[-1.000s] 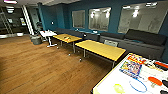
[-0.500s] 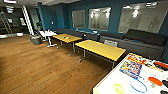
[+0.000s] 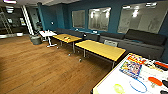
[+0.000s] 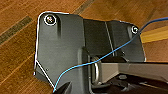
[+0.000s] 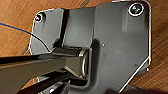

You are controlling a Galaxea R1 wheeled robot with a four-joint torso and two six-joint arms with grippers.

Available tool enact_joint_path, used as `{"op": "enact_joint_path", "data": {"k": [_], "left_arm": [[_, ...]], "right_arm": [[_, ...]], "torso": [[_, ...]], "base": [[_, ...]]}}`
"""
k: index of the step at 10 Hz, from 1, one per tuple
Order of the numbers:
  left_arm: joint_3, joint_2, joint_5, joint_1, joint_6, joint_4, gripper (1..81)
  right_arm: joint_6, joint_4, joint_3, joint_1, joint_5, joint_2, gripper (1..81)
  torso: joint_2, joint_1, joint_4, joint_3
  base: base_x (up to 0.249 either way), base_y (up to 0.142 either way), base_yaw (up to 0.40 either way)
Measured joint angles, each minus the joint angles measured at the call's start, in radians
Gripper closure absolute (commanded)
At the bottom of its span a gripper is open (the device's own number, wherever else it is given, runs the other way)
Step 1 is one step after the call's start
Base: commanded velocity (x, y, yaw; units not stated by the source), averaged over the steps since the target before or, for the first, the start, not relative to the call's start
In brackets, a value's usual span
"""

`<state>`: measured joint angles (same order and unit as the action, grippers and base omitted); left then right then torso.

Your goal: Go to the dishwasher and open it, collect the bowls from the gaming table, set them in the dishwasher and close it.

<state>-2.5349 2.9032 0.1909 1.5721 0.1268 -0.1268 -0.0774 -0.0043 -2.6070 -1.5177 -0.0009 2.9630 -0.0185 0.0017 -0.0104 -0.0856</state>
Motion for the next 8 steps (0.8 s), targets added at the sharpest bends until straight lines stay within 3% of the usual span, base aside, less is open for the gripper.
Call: {"op": "enact_joint_path", "data": {"k": [8], "left_arm": [[-0.004,0.000,0.003,-0.004,0.000,0.000,1.0]], "right_arm": [[0.000,0.000,0.000,0.005,-0.001,0.001,1.0]], "torso": [[0.000,0.000,0.000,0.000]], "base": [[0.000,0.000,-0.399]]}}
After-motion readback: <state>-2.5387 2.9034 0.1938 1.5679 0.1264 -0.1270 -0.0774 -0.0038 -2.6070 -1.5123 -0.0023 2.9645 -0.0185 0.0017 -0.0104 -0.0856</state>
